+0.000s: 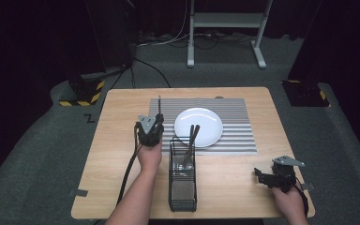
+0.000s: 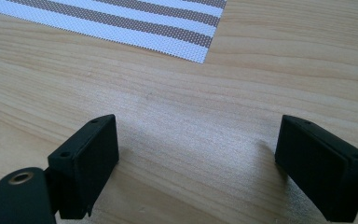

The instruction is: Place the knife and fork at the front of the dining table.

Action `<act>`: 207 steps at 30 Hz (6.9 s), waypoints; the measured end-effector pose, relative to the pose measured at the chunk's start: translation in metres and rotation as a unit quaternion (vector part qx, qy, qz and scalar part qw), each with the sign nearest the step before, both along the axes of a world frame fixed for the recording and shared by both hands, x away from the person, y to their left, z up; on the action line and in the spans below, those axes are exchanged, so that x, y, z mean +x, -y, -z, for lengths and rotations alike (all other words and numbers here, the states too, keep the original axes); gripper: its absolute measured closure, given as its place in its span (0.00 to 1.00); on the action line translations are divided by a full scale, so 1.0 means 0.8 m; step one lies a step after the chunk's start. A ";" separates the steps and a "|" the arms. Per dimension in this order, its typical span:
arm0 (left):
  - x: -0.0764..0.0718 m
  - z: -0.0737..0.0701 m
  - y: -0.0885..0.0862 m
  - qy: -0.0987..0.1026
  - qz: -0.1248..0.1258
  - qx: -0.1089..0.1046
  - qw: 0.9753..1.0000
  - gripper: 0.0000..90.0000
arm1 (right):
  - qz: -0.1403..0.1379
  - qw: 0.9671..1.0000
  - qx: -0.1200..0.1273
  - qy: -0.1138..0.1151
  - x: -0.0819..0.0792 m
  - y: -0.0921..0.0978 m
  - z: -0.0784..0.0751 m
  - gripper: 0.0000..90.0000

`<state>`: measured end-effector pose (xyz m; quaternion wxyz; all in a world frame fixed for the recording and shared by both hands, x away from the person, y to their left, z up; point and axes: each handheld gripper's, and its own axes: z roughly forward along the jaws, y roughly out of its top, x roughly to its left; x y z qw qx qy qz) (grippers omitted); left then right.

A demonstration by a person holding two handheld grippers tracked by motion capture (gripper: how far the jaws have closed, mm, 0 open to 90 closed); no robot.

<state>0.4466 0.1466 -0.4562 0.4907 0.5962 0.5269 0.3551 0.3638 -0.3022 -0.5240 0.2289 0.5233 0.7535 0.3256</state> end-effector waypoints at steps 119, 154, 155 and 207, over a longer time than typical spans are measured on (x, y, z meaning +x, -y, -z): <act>-0.124 0.090 -0.122 -0.211 -0.039 0.104 0.971 0.23 | -0.026 0.999 0.003 0.029 -0.009 -0.005 -0.004 0.17; -0.126 0.091 -0.118 -0.225 -0.007 0.083 0.971 0.16 | -0.131 0.951 0.144 0.239 -0.011 -0.193 -0.132 0.40; -0.126 0.091 -0.118 -0.225 -0.007 0.082 0.971 0.16 | -0.133 0.949 0.148 0.243 -0.009 -0.198 -0.134 0.44; -0.126 0.091 -0.118 -0.225 -0.006 0.083 0.971 0.16 | -0.172 0.912 0.195 0.317 -0.007 -0.264 -0.191 0.97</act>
